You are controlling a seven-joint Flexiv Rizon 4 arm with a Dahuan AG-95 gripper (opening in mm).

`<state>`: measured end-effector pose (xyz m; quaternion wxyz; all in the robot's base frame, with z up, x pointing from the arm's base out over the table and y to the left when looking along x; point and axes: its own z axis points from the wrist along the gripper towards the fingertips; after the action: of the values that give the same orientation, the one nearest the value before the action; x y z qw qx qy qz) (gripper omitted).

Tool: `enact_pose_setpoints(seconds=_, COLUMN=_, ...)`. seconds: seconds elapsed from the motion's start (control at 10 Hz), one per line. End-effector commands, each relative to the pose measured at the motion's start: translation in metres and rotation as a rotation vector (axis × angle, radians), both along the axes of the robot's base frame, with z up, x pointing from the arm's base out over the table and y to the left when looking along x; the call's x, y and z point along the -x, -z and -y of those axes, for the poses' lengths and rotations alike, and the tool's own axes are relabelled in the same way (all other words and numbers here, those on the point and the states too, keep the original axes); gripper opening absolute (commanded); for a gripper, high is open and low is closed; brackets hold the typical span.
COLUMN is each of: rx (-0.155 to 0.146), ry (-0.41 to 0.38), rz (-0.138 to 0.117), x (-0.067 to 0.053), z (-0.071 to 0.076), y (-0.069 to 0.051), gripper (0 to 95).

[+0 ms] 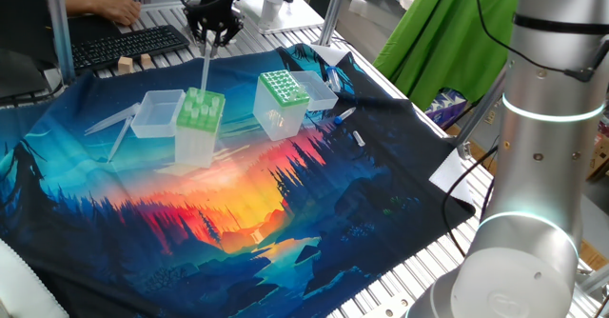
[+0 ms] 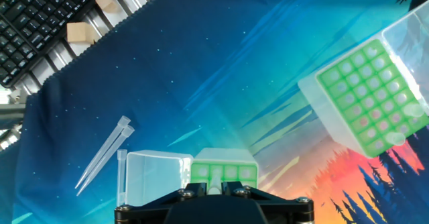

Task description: Transfer all large pipette tips from one holder to another

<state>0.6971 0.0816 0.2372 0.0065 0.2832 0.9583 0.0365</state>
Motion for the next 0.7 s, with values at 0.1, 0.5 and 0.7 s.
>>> enact_pose_setpoints(seconds=0.1, rx=-0.01, ry=0.022, rz=0.004, x=0.0002, z=-0.0002, y=0.0001, gripper=0.0)
enact_pose_setpoints(seconds=0.5, rx=0.035, ry=0.051, rz=0.051, x=0.0002, z=-0.0002, y=0.0001, gripper=0.0)
enact_pose_setpoints(seconds=0.7, rx=0.034, ry=0.058, rz=0.087, x=0.0002, z=-0.0002, y=0.0001, gripper=0.0)
